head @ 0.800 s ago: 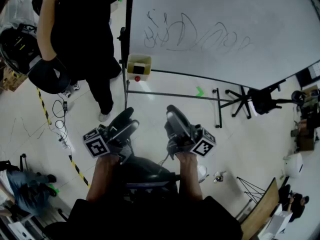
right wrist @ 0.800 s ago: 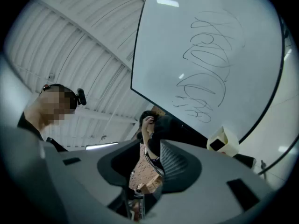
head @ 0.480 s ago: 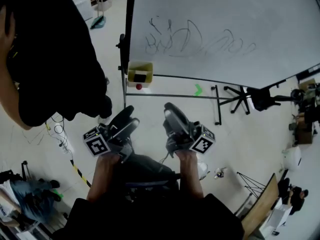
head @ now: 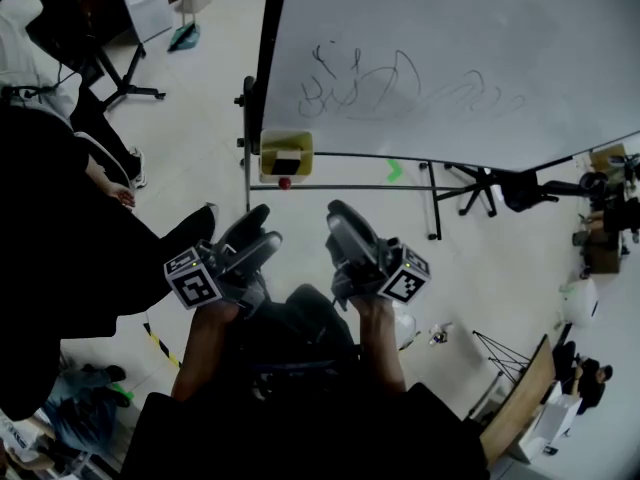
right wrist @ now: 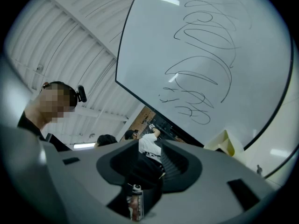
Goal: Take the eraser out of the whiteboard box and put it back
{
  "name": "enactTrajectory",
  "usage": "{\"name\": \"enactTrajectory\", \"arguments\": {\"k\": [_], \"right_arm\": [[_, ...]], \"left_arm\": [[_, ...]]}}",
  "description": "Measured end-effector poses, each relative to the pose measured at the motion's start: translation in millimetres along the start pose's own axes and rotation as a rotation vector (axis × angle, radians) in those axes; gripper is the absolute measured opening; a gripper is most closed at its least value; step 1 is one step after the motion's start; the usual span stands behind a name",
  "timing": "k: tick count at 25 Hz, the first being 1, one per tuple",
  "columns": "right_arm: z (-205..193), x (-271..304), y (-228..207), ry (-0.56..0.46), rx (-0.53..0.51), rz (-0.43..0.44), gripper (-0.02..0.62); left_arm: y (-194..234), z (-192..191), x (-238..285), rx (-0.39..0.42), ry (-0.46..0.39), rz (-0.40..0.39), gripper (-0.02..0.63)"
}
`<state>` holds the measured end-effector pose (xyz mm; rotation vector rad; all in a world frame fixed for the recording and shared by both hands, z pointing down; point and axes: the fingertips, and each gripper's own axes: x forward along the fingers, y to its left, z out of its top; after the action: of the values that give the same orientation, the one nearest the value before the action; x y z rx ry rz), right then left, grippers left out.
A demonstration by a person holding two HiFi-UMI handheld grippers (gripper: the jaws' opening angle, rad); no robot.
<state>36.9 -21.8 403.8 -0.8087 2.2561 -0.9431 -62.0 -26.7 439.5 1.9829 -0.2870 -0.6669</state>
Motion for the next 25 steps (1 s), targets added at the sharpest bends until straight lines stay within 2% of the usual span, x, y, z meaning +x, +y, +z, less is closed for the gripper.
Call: {"name": "enactTrajectory", "arguments": {"k": [4,8,13,18,25], "right_arm": [[2,7,-9,0.005,0.016,-0.003,0.153],[10,18,-22,0.039,-0.025,-0.008,0.179],[18,26,-45,0.089,0.008,0.035,0.187],[39,35,-59,0.165,-0.058,0.069,0.201],[46,35,-89,0.294,-0.128,0.1,0.213]], "left_arm": [[7,9,2,-0.002,-0.005,0.014,0.428],[19,15,7,-0.002,-0.022,0.041,0.428],[30,32,14,0.034,-0.088,0.09,0.428],[35,39,38,0.073,-0.124,0.12,0.428],[46,32,70,0.097,-0.156,0.169,0.428]]}}
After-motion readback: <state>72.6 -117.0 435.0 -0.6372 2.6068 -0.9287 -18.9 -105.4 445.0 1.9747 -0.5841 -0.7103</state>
